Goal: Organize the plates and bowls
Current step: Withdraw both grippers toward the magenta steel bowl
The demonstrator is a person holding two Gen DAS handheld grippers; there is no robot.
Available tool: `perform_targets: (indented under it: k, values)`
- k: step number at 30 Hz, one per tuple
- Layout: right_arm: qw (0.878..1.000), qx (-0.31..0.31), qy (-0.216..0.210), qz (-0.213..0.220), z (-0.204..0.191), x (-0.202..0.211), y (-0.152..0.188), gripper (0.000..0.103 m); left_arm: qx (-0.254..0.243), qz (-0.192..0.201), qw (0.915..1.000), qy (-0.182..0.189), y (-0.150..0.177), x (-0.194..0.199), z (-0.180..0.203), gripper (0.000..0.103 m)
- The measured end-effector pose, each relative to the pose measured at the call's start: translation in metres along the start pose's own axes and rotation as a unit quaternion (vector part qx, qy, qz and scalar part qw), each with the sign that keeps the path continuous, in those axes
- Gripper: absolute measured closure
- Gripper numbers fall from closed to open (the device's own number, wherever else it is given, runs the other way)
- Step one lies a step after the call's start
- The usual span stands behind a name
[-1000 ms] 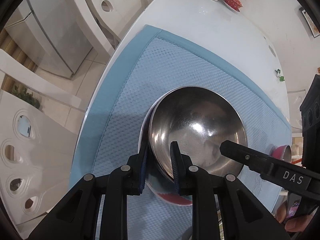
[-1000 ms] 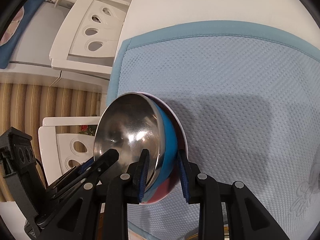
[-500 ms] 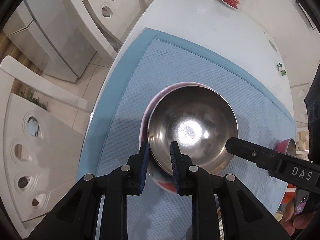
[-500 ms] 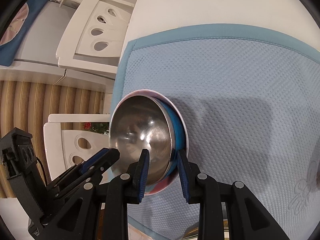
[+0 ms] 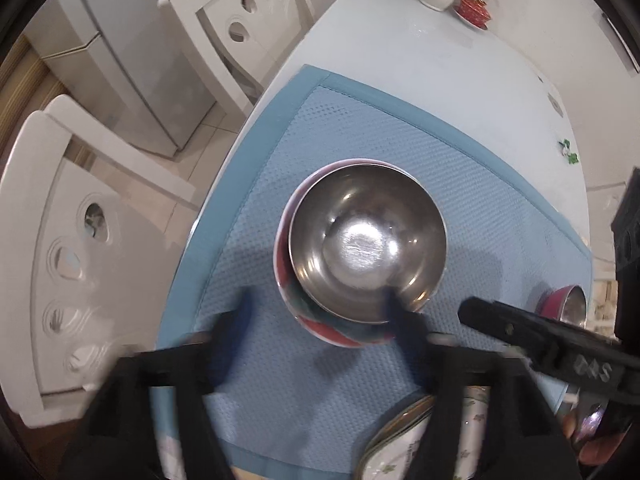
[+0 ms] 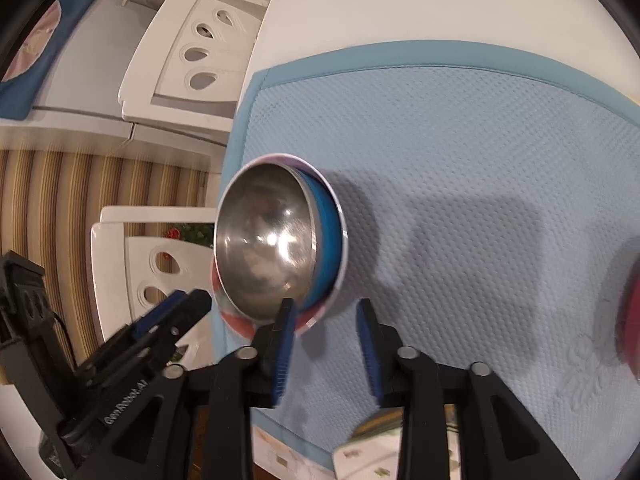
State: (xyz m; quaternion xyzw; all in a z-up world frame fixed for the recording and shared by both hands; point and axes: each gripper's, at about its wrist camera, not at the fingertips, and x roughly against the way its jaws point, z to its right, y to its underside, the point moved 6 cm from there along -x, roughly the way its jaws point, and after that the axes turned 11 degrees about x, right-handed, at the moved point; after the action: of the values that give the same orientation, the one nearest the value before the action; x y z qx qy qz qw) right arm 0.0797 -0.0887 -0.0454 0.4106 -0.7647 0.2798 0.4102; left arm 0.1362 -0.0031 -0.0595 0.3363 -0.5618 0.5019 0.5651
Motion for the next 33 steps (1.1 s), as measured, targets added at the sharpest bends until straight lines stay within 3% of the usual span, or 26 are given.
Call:
perform_targets:
  k: [2, 8, 14, 25, 33]
  values:
    - [1.0, 0.008, 0.007, 0.003, 0.003, 0.007, 0.004, 0.033, 0.012, 0.008, 0.9999, -0.002, 0.004, 0.004, 0.004, 0.022]
    - [1.0, 0.026, 0.014, 0.003, 0.021, 0.032, 0.024, 0.033, 0.016, 0.0, 0.9999, -0.003, 0.018, 0.004, 0.031, 0.022]
    - [1.0, 0.017, 0.017, 0.02, 0.058, 0.069, 0.04, 0.033, -0.011, -0.002, 0.9999, 0.007, 0.04, 0.01, 0.082, 0.022]
    - [0.996, -0.054, 0.039, 0.065, 0.167, 0.145, 0.075, 0.033, -0.096, -0.014, 0.9943, 0.045, 0.084, 0.006, 0.204, 0.022]
    - [0.99, -0.12, 0.044, 0.066, 0.238, 0.154, 0.103, 0.033, -0.126, -0.057, 0.9892, 0.049, 0.117, -0.032, 0.255, 0.022]
